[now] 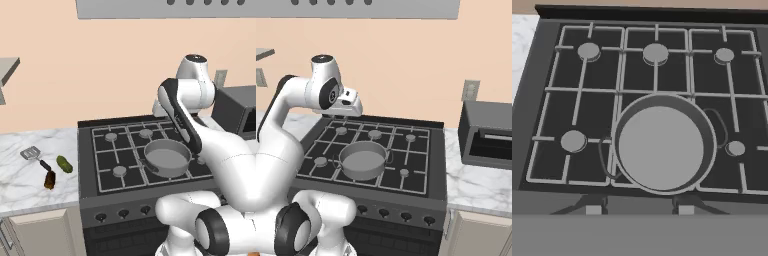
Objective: Put the sweet potato and cucumber in the pot. Retrieve the spatula and lightly stir the vegetables in the pot.
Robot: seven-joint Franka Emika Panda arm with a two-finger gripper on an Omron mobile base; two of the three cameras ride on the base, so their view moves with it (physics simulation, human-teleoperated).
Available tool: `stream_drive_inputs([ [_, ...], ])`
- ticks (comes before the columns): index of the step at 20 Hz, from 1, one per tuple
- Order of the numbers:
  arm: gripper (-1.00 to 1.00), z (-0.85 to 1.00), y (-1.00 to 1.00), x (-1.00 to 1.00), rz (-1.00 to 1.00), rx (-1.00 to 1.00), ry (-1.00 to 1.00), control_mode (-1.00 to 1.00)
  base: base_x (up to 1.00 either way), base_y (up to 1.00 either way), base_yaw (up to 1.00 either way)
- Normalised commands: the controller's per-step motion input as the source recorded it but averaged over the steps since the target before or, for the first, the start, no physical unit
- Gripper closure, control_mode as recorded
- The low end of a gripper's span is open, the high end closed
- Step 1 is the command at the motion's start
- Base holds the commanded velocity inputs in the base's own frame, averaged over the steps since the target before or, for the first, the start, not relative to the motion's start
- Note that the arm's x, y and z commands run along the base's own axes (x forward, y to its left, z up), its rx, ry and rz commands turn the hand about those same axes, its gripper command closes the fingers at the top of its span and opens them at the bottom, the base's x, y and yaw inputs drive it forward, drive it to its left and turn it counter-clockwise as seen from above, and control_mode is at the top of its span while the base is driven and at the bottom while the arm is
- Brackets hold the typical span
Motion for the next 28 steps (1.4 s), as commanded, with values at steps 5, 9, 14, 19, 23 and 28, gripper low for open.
stream_drive_inputs([
  [5,-1.00,-0.13,0.44,-0.24,0.04,-0.05,0.00,-1.00,0.00,0.00,0.00],
  [9,-1.00,-0.34,1.00,-0.12,0.08,-0.09,0.02,-1.00,0.00,0.00,0.00],
  [14,-1.00,-0.27,0.94,0.16,0.02,-0.04,0.32,-1.00,0.00,0.00,0.00],
  [19,-1.00,-0.21,0.81,0.25,0.01,0.01,0.08,-1.00,0.00,0.00,0.00],
  [23,-1.00,-0.19,0.69,0.24,0.03,0.00,0.05,-1.00,0.00,0.00,0.00],
  [28,-1.00,-0.38,0.23,0.07,0.03,0.00,0.07,-1.00,0.00,0.00,0.00],
])
